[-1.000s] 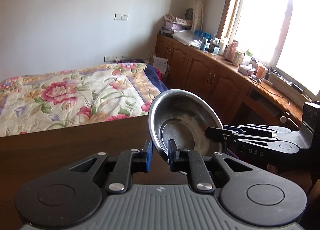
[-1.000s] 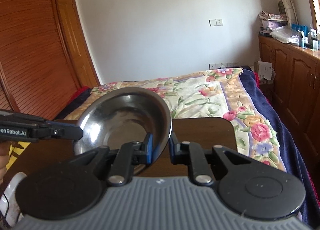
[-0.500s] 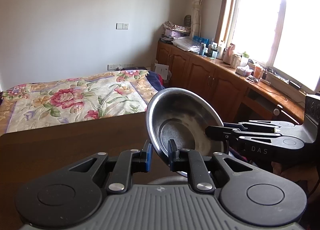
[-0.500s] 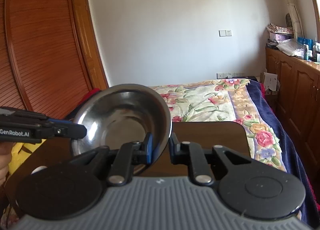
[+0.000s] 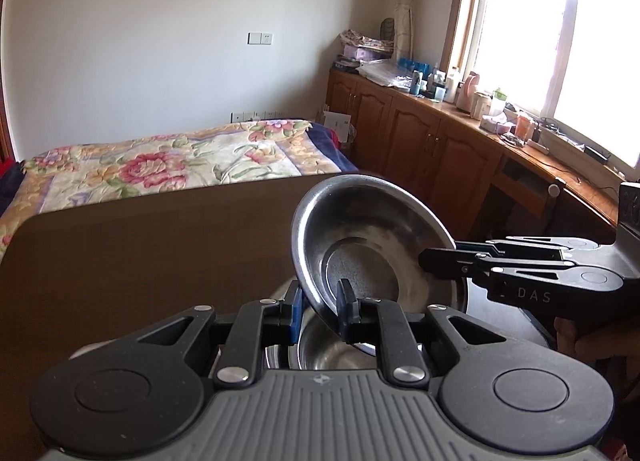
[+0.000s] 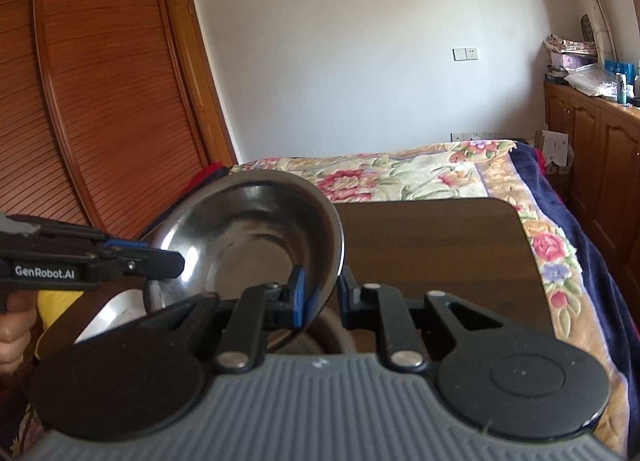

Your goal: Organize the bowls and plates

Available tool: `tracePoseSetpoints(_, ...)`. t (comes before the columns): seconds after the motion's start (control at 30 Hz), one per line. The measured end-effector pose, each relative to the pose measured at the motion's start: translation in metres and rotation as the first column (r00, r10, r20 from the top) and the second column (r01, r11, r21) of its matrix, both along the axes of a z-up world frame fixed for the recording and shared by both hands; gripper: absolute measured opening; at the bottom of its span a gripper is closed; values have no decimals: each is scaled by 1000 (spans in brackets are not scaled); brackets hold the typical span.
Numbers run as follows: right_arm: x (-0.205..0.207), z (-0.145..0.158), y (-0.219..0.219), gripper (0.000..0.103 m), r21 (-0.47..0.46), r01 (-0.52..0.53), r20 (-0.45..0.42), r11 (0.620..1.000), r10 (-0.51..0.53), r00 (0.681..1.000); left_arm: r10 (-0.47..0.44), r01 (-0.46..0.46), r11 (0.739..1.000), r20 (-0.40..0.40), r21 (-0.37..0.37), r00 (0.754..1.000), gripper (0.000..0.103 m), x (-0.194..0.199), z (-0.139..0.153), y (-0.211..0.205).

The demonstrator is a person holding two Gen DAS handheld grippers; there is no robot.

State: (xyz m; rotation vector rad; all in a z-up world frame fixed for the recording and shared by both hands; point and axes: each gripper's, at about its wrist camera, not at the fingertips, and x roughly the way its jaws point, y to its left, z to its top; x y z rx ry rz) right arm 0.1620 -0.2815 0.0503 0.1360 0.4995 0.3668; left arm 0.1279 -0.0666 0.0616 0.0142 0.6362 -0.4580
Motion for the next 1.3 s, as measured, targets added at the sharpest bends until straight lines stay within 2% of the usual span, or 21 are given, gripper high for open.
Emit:
tracePoseSetpoints(0.4,-24,-12,7,19,18,-23,-18,1000,24,1000,18,-19,999,-10,-47,1000,46,-18,-16,4)
tracePoseSetpoints(0.7,-29,-20,11,19,-7,-20,-43,1000,20,999,24,-25,999,-43,-25,999,46,-15,-34,0)
tracePoseSetpoints(0.93,-28,-31,14,19,-25,-13,-68,1000,12,998,32,-33,999,-53,-20,998,46,-13,-38,2)
tracePoseSetpoints(1.3,-28,-32,22,21,-53,-18,-69,998,14,998,42,-42,999,-50,12,998,47,-12,-41,-8)
